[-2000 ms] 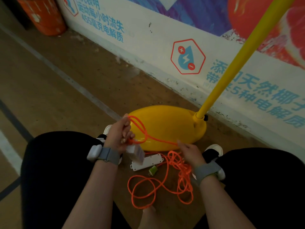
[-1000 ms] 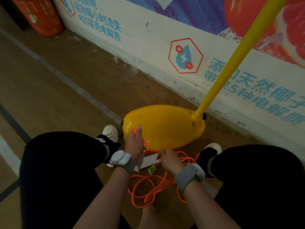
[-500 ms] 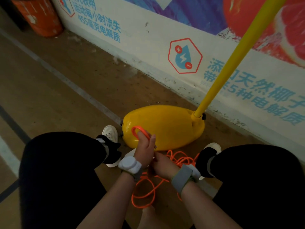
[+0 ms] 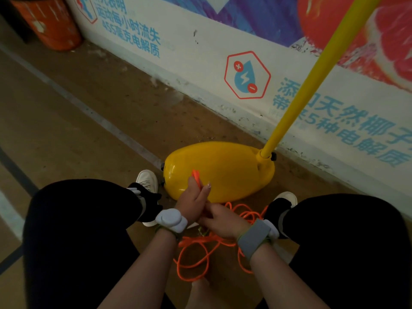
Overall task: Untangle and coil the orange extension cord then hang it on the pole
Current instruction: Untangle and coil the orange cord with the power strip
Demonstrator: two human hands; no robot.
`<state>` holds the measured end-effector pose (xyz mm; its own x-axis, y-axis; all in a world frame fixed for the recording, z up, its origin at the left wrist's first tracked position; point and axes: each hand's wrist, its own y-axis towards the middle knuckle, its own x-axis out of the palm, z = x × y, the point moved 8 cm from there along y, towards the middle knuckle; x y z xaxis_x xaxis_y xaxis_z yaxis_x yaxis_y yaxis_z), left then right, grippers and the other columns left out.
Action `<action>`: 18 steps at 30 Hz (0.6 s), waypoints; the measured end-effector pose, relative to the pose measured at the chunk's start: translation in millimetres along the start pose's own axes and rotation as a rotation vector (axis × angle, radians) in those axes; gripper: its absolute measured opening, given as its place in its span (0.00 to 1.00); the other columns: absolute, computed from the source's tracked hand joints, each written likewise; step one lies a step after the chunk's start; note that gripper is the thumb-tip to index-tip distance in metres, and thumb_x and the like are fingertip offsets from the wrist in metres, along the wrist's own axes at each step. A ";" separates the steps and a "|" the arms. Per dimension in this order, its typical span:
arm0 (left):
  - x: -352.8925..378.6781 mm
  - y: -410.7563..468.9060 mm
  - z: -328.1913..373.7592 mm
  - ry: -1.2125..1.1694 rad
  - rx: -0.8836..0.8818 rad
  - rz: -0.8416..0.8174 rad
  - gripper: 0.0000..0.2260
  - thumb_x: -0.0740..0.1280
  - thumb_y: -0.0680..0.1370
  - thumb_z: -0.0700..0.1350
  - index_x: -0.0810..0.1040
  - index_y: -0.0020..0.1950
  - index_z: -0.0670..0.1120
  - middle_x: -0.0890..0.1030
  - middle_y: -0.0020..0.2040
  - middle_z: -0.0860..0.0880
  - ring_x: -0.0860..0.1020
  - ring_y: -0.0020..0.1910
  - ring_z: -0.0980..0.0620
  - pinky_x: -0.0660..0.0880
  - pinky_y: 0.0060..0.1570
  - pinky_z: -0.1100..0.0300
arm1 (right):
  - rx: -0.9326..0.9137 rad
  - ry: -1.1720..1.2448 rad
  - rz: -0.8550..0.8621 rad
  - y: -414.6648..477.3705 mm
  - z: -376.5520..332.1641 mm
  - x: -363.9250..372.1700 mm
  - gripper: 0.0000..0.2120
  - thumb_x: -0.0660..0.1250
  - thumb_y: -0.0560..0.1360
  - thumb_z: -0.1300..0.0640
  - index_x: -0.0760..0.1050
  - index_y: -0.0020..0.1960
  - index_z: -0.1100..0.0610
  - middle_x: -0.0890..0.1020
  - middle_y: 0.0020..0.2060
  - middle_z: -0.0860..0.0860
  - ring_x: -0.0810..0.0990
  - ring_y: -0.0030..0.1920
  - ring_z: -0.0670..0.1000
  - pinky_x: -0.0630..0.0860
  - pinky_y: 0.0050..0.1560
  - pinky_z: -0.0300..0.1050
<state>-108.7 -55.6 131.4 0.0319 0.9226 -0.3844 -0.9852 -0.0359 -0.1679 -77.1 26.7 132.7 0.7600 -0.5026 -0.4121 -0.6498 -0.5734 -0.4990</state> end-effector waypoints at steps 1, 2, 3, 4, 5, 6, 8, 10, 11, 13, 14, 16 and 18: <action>4.2 -0.2 -1.3 -0.003 0.000 -0.037 0.20 0.57 0.80 0.57 0.69 0.58 0.41 0.77 0.45 0.42 0.78 0.46 0.42 0.72 0.46 0.51 | -0.007 -0.006 -0.003 0.2 0.0 0.4 0.17 0.63 0.77 0.60 0.71 0.66 0.59 0.80 0.58 0.57 0.78 0.57 0.53 0.73 0.57 0.46; 7.8 -2.2 -0.2 -0.016 -0.005 -0.069 0.18 0.57 0.80 0.58 0.70 0.57 0.44 0.78 0.47 0.45 0.78 0.47 0.44 0.73 0.49 0.49 | -0.010 -0.020 0.002 -0.5 -1.4 0.3 0.18 0.62 0.77 0.61 0.71 0.66 0.60 0.79 0.59 0.57 0.77 0.57 0.52 0.72 0.57 0.43; 10.6 -3.8 -0.3 -0.025 -0.004 -0.090 0.18 0.57 0.79 0.59 0.72 0.56 0.45 0.78 0.47 0.49 0.77 0.46 0.47 0.73 0.52 0.47 | -0.014 -0.021 0.012 -0.3 -2.0 0.3 0.17 0.62 0.76 0.63 0.71 0.65 0.61 0.79 0.59 0.58 0.77 0.56 0.52 0.71 0.55 0.41; 12.2 -4.4 -1.7 -0.035 -0.005 -0.099 0.21 0.56 0.78 0.61 0.73 0.54 0.44 0.77 0.44 0.49 0.76 0.45 0.46 0.72 0.52 0.44 | -0.022 -0.014 0.023 -0.5 -2.6 0.0 0.17 0.61 0.76 0.64 0.72 0.64 0.62 0.79 0.58 0.59 0.77 0.54 0.52 0.70 0.54 0.41; 13.5 -3.9 -4.2 -0.040 -0.010 -0.104 0.24 0.55 0.76 0.63 0.74 0.52 0.44 0.76 0.42 0.48 0.76 0.44 0.46 0.71 0.52 0.43 | -0.022 -0.009 0.038 -0.2 -1.9 -0.7 0.16 0.60 0.76 0.65 0.73 0.63 0.62 0.79 0.56 0.61 0.77 0.53 0.53 0.71 0.54 0.42; 14.8 -3.2 -7.1 -0.041 -0.019 -0.115 0.24 0.54 0.75 0.65 0.75 0.51 0.46 0.76 0.43 0.47 0.76 0.45 0.46 0.70 0.53 0.43 | -0.030 -0.015 0.056 -1.0 -3.2 -1.7 0.15 0.60 0.76 0.65 0.73 0.62 0.63 0.80 0.54 0.62 0.78 0.51 0.55 0.72 0.53 0.44; 14.5 -4.3 -5.4 -0.072 -0.033 -0.124 0.19 0.53 0.74 0.65 0.74 0.47 0.53 0.75 0.42 0.47 0.74 0.42 0.51 0.67 0.50 0.47 | -0.053 -0.031 0.139 -1.2 -3.7 -9.6 0.12 0.60 0.78 0.62 0.74 0.59 0.62 0.82 0.50 0.62 0.80 0.49 0.58 0.73 0.48 0.45; 13.8 -7.0 -2.0 -0.089 -0.043 -0.110 0.18 0.52 0.75 0.63 0.73 0.41 0.52 0.75 0.37 0.46 0.74 0.36 0.52 0.68 0.44 0.50 | -0.051 -0.044 0.270 -3.8 -1.1 -27.6 0.10 0.61 0.78 0.59 0.76 0.56 0.61 0.83 0.48 0.60 0.81 0.48 0.57 0.71 0.44 0.42; 15.8 -7.8 -2.1 -0.059 -0.040 -0.121 0.20 0.51 0.77 0.61 0.75 0.42 0.49 0.77 0.36 0.42 0.76 0.36 0.48 0.69 0.43 0.50 | -0.053 -0.032 0.326 -6.7 -1.5 -37.0 0.09 0.63 0.77 0.59 0.77 0.55 0.60 0.83 0.47 0.58 0.81 0.46 0.55 0.71 0.43 0.43; 24.2 -8.9 -4.6 -0.003 -0.059 -0.182 0.21 0.51 0.82 0.55 0.79 0.46 0.45 0.80 0.39 0.41 0.78 0.40 0.45 0.69 0.44 0.53 | -0.082 0.020 0.393 -11.9 -0.8 -51.0 0.08 0.67 0.75 0.58 0.75 0.52 0.58 0.83 0.42 0.56 0.80 0.41 0.52 0.73 0.39 0.44; 26.6 -10.0 -5.5 -0.028 -0.078 -0.214 0.22 0.51 0.83 0.55 0.79 0.43 0.46 0.80 0.35 0.46 0.77 0.36 0.48 0.68 0.43 0.53 | -0.091 0.032 0.414 -14.1 -0.2 -56.2 0.07 0.69 0.74 0.56 0.73 0.49 0.56 0.83 0.38 0.55 0.79 0.37 0.50 0.72 0.36 0.43; 29.0 -10.2 -4.9 -0.068 -0.108 -0.270 0.25 0.53 0.78 0.63 0.72 0.32 0.47 0.71 0.26 0.52 0.68 0.25 0.54 0.65 0.36 0.54 | -0.049 -0.025 0.471 -19.1 7.0 -67.8 0.12 0.71 0.70 0.50 0.68 0.41 0.51 0.78 0.30 0.50 0.75 0.30 0.48 0.69 0.31 0.43; 32.6 -12.6 -1.3 -0.028 -0.082 -0.368 0.26 0.56 0.71 0.69 0.72 0.32 0.47 0.68 0.26 0.50 0.64 0.24 0.54 0.63 0.32 0.56 | 0.014 -0.128 0.503 -22.7 15.0 -77.0 0.14 0.72 0.68 0.46 0.67 0.39 0.50 0.75 0.27 0.48 0.74 0.29 0.49 0.69 0.31 0.47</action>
<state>-95.0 -25.6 119.8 0.3760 0.8893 -0.2602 -0.8917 0.2709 -0.3626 -120.7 88.2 164.4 0.3497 -0.6301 -0.6933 -0.9357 -0.2718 -0.2249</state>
